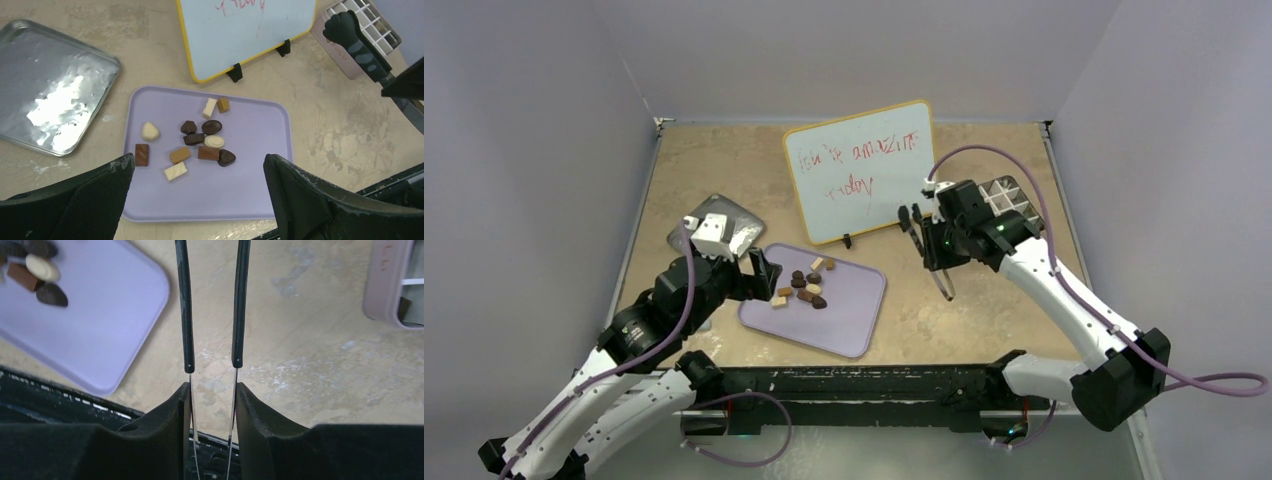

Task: Pack the chocolate
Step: Pick up the fake chocolate from the plate.

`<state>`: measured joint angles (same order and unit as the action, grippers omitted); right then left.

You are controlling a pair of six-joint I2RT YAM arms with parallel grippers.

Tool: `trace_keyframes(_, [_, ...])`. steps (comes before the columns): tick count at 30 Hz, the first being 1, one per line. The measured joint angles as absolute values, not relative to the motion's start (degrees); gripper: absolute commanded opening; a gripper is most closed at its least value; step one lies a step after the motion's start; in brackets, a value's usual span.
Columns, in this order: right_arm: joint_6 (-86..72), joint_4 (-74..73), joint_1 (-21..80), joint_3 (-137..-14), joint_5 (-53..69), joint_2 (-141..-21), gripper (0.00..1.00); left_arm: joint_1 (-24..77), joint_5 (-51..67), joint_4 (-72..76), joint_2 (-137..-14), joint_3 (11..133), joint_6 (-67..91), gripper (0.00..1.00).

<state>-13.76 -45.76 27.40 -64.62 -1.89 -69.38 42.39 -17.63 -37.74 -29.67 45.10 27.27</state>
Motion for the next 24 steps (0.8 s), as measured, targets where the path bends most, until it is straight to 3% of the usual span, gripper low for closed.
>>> trace_keyframes(10, [-14.06,-46.33,46.48,-64.75,-3.49,-74.94,0.37,42.39,-23.92,-38.61,-23.99,45.10,27.42,1.00])
trace_keyframes(18, [-14.17,-49.69,64.77,-78.32,-8.03,-94.30,0.38,42.41,-25.82,-38.30,-18.15,45.10,27.44,1.00])
trace_keyframes(24, [-14.00,-52.93,69.47,-86.32,-9.13,-104.07,0.39,42.39,-26.96,-38.30,-16.01,45.10,27.44,1.00])
